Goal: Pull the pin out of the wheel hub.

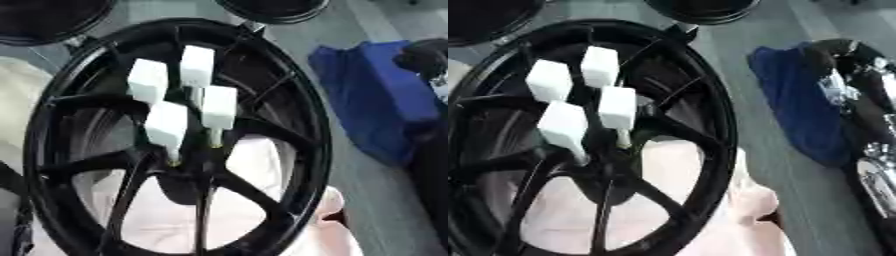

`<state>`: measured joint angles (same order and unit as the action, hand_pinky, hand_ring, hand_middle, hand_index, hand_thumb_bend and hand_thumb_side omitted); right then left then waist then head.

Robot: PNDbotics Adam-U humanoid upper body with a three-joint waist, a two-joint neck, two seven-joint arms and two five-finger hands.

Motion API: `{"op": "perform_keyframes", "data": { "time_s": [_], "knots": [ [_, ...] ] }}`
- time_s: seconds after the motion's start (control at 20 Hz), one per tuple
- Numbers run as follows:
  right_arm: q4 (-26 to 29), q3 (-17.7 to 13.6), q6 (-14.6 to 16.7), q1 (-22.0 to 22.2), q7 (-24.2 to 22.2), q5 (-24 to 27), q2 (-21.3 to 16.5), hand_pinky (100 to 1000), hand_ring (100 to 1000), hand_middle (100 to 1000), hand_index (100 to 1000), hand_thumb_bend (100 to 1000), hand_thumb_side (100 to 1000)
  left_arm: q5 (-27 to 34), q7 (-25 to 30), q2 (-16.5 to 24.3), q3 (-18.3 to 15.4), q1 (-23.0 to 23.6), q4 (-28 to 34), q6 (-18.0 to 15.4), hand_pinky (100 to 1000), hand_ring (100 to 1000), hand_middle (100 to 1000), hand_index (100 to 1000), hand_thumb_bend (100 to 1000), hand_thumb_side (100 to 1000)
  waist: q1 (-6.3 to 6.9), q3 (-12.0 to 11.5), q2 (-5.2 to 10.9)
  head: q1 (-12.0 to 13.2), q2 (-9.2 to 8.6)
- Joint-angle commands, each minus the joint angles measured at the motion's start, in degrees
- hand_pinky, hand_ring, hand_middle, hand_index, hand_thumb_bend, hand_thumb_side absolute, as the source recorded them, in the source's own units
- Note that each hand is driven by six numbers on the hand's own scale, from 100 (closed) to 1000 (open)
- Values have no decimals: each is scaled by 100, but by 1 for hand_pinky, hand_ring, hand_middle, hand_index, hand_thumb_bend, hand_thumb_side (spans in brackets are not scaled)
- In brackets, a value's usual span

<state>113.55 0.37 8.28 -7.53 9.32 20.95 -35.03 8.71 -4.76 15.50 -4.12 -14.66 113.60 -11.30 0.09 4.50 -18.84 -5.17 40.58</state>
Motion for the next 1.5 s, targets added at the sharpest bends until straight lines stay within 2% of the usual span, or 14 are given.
{"op": "perform_keyframes", "data": {
  "time_s": [0.05, 0.25, 0.4, 0.55, 0.75, 0.95, 1.1, 1.2, 1.3, 1.5],
  "knots": [
    [104, -32, -19, -53, 5, 42, -72, 808, 698, 648, 614, 362, 446, -31, 1, 186, -19, -66, 99, -71, 899, 717, 694, 770, 286, 691, 2, -19, 63, 3, -113],
    [104, -14, -47, -96, 5, 63, -33, 808, 697, 647, 613, 365, 446, -60, -2, 264, -13, -76, 99, -117, 898, 716, 691, 769, 285, 688, 10, -37, 43, 6, -137],
    [104, -11, -63, -91, 9, 67, -24, 808, 697, 647, 613, 365, 446, -100, -7, 482, -14, -86, 99, -200, 896, 707, 672, 767, 287, 671, 27, -36, 43, -15, -127],
    [104, -23, -70, -24, 30, 45, -47, 808, 696, 646, 612, 365, 446, -280, 13, 1269, -30, -130, 99, -416, 893, 706, 672, 774, 277, 654, 59, -67, 76, -104, -102],
    [104, -22, -85, 80, 48, -8, -92, 807, 694, 644, 612, 364, 448, -846, 356, 2694, 85, -73, 99, -515, 888, 724, 693, 806, 256, 697, 109, -82, 122, -201, -89],
    [104, -20, -87, 172, 60, -77, -149, 807, 693, 643, 611, 363, 451, -1500, 1151, 4107, 256, 158, 99, -420, 887, 773, 741, 833, 266, 721, 141, -67, 136, -248, -90],
    [104, -11, -101, 216, 70, -119, -185, 807, 693, 643, 611, 363, 452, -1982, 2314, 4881, 405, 249, 99, -325, 890, 822, 788, 857, 302, 701, 167, -61, 141, -261, -93],
    [104, -1, -112, 233, 70, -138, -209, 807, 692, 642, 611, 362, 452, -2222, 3279, 5206, 473, 150, 99, -324, 901, 851, 816, 877, 312, 707, 186, -58, 148, -253, -94],
    [104, 15, -124, 237, 61, -149, -229, 807, 692, 642, 610, 363, 452, -2308, 4000, 5394, 542, -41, 99, -354, 901, 859, 824, 882, 329, 728, 202, -45, 154, -242, -106],
    [104, 43, -148, 247, 34, -165, -253, 807, 691, 642, 610, 362, 454, -2075, 4752, 5597, 662, -527, 99, -443, 897, 852, 816, 878, 319, 719, 217, -6, 161, -218, -127]
  ]
}}
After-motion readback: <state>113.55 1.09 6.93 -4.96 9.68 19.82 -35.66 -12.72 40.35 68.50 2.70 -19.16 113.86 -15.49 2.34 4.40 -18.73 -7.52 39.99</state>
